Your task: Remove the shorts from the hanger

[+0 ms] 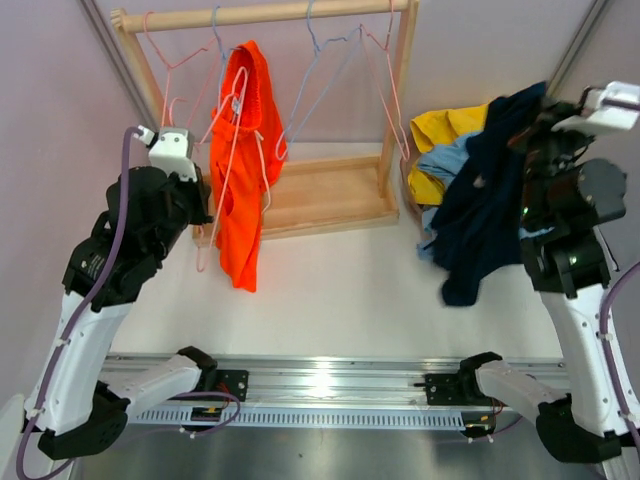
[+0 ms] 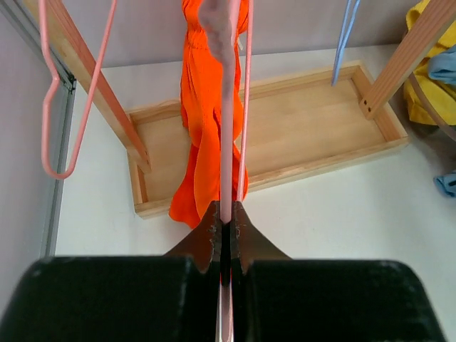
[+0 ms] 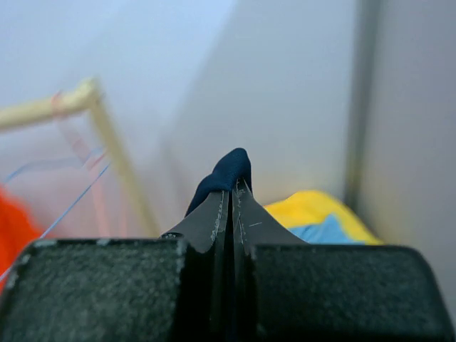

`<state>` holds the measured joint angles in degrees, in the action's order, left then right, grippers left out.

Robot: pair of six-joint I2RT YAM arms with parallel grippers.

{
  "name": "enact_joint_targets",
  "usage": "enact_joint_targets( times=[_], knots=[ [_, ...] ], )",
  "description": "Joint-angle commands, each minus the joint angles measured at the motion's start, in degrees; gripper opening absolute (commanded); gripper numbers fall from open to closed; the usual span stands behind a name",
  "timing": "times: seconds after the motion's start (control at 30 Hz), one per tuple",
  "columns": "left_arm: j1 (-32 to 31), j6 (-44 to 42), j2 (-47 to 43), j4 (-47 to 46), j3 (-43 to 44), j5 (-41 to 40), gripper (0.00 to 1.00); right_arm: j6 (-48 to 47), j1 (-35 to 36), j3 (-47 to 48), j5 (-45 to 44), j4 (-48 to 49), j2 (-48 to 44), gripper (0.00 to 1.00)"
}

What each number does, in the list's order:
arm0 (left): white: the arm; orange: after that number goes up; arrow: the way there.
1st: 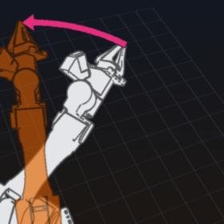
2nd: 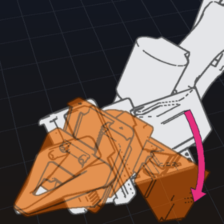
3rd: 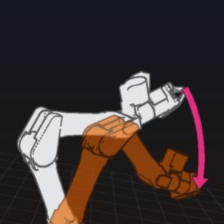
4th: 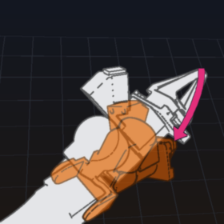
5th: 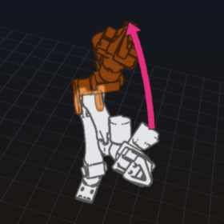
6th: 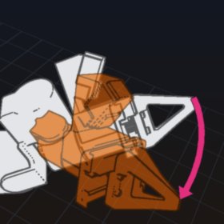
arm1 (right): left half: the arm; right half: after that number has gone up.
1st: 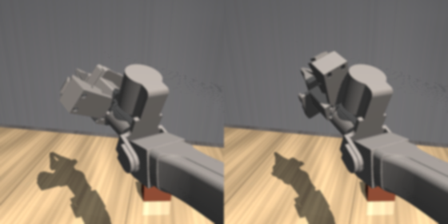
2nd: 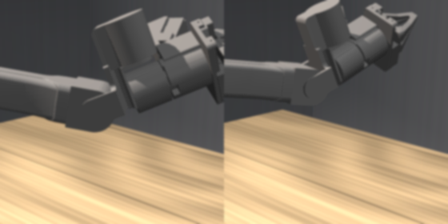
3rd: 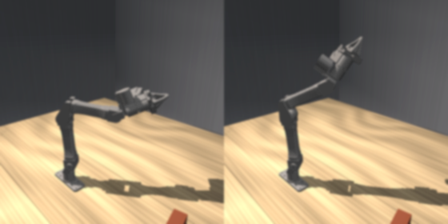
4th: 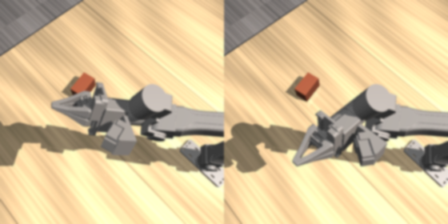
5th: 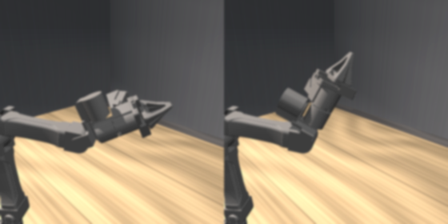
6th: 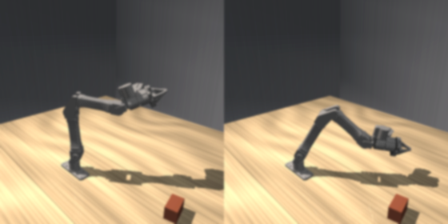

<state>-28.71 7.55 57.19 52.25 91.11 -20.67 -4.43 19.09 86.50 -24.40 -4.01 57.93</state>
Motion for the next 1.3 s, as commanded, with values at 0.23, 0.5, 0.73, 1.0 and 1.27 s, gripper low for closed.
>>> enact_joint_targets(
  times=[0.23,0.5,0.73,1.0,1.27],
  knots=[
    [-0.3,1.8,5.7,-6.0,3.8,2.6,0.00,12.6,-28.6,32.3,14.4,2.4,30.2,0.00],
    [-0.4,1.1,16.9,-7.9,13.5,2.0,0.00,21.0,-30.3,39.0,26.3,-4.6,50.6,0.00],
    [0.0,-1.7,32.2,-5.0,33.5,-1.7,0.00,23.2,-26.7,24.0,28.7,-9.6,51.3,0.73],
    [3.7,-1.8,47.0,-0.3,51.8,2.1,0.00,21.7,-19.3,-9.0,22.8,0.9,34.6,1.00],
    [5.1,-1.1,50.9,-5.1,51.4,3.5,0.00,20.7,-13.5,-24.9,19.8,1.2,17.6,0.99]
  ],
)
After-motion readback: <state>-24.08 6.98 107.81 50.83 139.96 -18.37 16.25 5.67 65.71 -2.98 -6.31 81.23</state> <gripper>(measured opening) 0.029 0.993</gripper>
